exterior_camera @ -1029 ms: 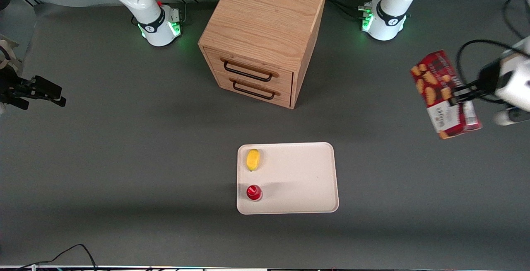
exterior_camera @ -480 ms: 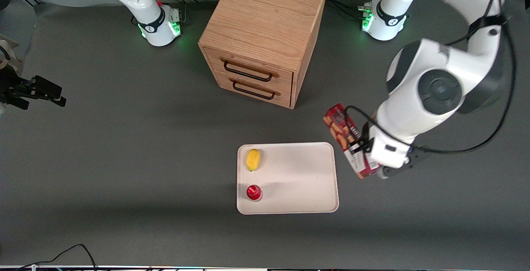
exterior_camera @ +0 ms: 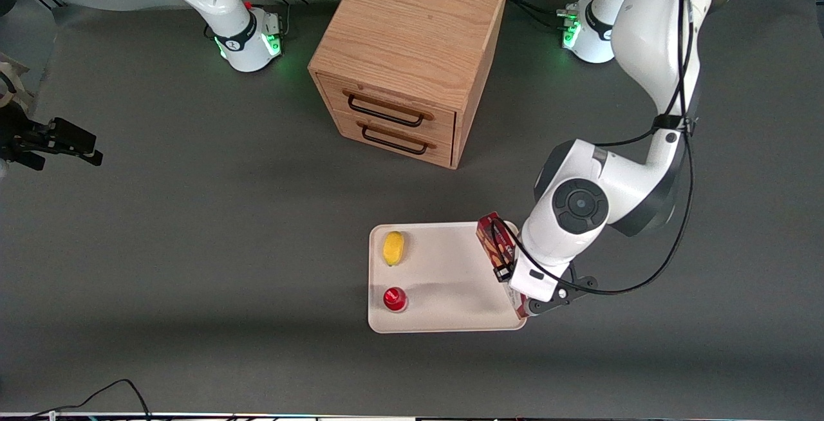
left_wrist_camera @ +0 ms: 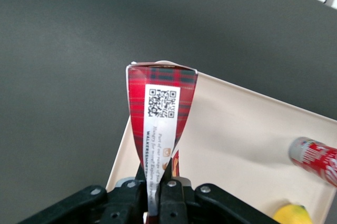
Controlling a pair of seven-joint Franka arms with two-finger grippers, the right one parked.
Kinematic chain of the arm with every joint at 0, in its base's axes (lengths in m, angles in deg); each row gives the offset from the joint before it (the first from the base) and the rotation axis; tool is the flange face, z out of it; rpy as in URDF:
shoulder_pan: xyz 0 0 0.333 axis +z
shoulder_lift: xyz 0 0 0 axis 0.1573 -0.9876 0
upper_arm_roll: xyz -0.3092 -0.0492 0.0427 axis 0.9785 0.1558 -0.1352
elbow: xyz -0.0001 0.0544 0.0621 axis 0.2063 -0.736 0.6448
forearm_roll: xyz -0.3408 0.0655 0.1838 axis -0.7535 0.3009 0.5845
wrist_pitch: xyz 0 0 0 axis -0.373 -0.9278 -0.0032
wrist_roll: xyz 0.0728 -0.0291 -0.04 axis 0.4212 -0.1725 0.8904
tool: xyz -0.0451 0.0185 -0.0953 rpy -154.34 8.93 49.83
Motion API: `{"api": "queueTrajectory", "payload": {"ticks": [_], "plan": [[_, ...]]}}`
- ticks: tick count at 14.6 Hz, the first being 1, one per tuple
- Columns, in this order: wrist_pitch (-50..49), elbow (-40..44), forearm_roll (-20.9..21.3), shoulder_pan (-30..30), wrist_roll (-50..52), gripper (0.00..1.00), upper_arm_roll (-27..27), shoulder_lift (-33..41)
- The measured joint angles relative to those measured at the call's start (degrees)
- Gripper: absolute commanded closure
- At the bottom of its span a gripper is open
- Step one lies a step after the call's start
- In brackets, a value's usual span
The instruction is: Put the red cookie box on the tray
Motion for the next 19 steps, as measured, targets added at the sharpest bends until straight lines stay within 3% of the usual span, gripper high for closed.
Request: {"api": "queueTrajectory", "payload": {"ticks": [10,11,13,19], "plan": [[14.5,-6.8,3.5,-1.4,0.1,1.0,-0.4,-4.4],[15.8,-7.5,3.5,-1.3,0.1,0.7,-0.6,-4.4],[17.8,-8.7,3.5,-1.2,0.1,0.0,-0.8,-4.4],[15.8,-9.0,3.5,-0.6,0.2,0.0,-0.9,-3.9]]}}
